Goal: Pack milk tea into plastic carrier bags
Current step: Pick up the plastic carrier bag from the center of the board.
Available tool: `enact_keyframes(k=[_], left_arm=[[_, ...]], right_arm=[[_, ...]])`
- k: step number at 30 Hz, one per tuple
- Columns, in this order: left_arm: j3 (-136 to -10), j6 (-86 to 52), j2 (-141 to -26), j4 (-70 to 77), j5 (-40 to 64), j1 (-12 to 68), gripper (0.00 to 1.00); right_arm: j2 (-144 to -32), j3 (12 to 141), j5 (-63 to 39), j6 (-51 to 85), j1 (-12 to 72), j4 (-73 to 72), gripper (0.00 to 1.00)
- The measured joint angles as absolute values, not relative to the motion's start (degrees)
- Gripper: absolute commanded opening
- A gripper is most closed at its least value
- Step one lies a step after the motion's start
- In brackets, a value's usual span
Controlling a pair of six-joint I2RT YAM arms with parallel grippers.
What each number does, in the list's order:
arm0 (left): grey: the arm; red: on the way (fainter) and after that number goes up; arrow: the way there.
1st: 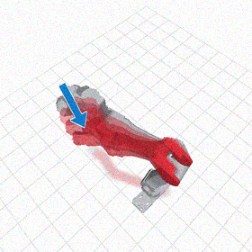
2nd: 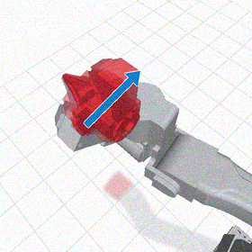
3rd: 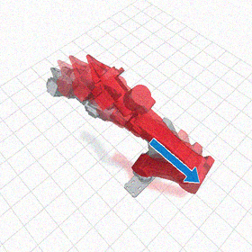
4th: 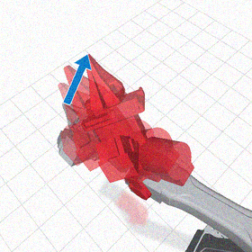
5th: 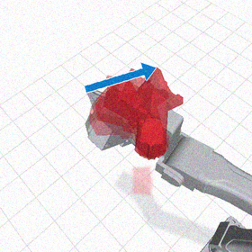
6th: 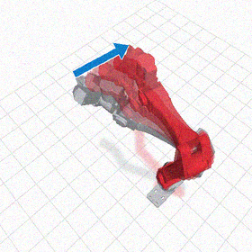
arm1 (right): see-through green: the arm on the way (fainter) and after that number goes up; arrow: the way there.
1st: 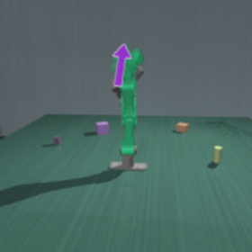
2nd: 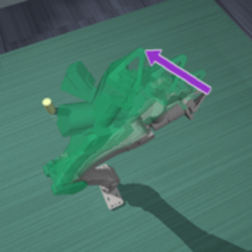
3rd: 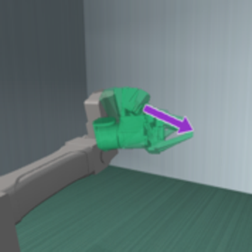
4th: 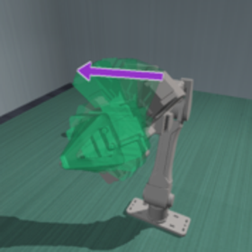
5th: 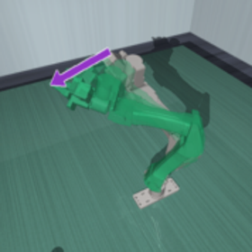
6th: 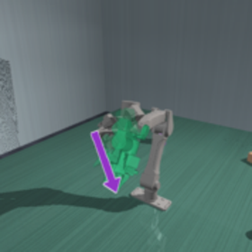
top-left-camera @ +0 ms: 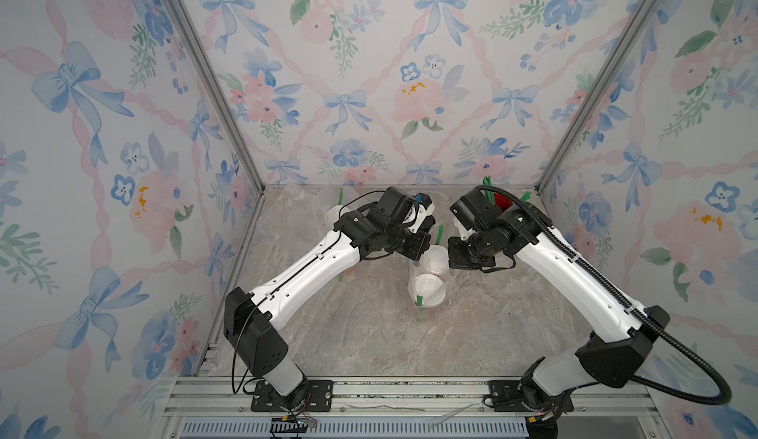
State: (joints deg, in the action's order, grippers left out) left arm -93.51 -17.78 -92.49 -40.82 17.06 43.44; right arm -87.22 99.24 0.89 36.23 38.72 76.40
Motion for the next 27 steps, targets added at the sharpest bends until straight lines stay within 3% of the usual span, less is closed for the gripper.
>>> enact_keyframes(k=[17, 27], left_arm=[[-112.3, -18.7, -107.0, -40.8, 16.7, 44.3, 0.00], [-127.2, -20.2, -118.5, -40.8, 15.6, 41.3, 0.00]], right_arm=[[-85.1, 103.2, 0.7, 27.5, 22.5, 75.5, 0.00], [-94.5, 111.0, -1.9, 20.8, 13.9, 69.8, 0.00]])
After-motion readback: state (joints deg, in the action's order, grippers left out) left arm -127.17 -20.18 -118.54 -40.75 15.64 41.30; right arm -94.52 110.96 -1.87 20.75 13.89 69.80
